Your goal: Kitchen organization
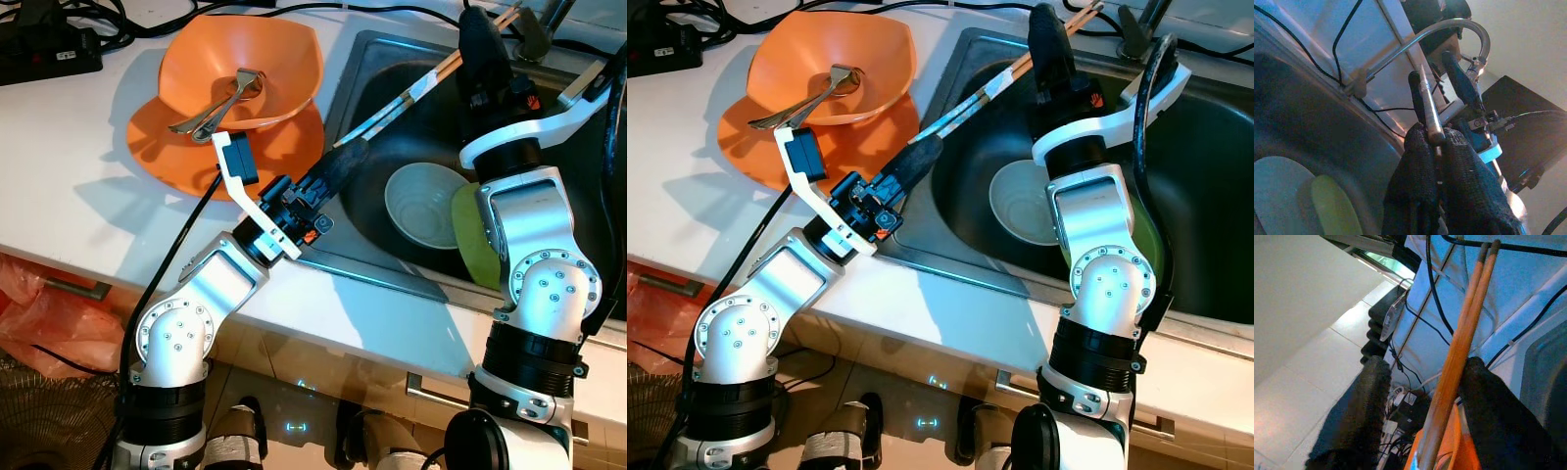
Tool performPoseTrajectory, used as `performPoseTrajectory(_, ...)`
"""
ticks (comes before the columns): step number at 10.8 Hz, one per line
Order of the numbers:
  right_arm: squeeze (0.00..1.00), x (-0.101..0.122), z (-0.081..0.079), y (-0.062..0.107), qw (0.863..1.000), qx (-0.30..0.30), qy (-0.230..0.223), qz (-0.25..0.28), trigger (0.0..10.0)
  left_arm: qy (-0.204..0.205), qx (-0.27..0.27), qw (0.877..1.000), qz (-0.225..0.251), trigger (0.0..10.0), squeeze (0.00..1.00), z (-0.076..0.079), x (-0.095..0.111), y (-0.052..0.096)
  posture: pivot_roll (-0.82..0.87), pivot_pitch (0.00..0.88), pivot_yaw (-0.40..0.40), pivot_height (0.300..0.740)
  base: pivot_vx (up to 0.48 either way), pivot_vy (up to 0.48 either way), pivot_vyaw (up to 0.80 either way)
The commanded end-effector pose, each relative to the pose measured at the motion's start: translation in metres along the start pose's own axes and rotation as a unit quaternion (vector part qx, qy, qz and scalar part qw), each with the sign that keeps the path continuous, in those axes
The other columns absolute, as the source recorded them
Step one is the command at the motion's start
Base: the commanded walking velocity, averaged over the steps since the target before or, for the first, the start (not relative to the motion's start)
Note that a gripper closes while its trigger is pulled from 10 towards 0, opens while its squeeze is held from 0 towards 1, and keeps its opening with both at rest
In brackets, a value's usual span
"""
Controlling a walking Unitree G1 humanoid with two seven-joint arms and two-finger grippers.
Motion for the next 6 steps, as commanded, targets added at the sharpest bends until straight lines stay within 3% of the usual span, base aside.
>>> performPoseTrajectory(1,0.0,-0.0001,0.0012,0.0023,1.0,0.002,0.0,0.002,0.0,0.007,-0.017,1.0,-0.016,10.0,0.0,0.007,-0.0074,0.0004,0.12,0.258,-0.02,0.74,0.0,0.0,0.0)
performPoseTrajectory(6,0.0,0.0011,0.0011,0.0025,1.0,0.003,-0.005,0.008,0.0,-0.008,-0.016,0.999,-0.039,10.0,0.0,0.0057,-0.0147,0.0017,0.12,0.258,-0.017,0.74,0.0,0.0,0.0)
Point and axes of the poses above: a point about 5 cm out from each wrist's last joint towards the gripper, its own y axis pointing back from the gripper into the wrist, its own x axis along the axis of the wrist's last joint, z = x × y, the point moved 2 cm from there along -y, pointing out of the wrist towards the gripper, and after that the axes turned 12 degrees about -y, right-handed, at the moved point
